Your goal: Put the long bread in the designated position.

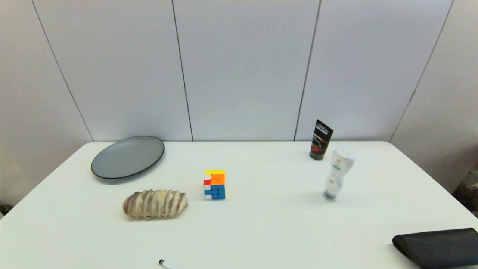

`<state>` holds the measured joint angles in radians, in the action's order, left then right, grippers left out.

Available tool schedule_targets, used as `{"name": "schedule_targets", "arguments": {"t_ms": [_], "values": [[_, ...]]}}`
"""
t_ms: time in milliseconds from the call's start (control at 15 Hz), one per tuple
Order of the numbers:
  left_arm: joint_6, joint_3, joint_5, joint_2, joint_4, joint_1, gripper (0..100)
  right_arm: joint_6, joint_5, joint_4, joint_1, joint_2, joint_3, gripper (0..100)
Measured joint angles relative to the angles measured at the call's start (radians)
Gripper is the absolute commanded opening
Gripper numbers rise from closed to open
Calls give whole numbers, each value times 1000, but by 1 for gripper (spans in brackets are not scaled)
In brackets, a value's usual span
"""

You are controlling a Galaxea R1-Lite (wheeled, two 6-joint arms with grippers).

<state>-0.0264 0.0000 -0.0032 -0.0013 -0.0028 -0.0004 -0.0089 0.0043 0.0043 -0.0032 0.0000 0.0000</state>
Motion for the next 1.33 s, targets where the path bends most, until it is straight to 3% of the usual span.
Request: {"name": "schedule_targets", "arguments": {"t_ms": [1333], "values": [[0, 0, 0, 0, 0, 0, 100, 0, 0, 0, 0, 0, 0, 100]]}}
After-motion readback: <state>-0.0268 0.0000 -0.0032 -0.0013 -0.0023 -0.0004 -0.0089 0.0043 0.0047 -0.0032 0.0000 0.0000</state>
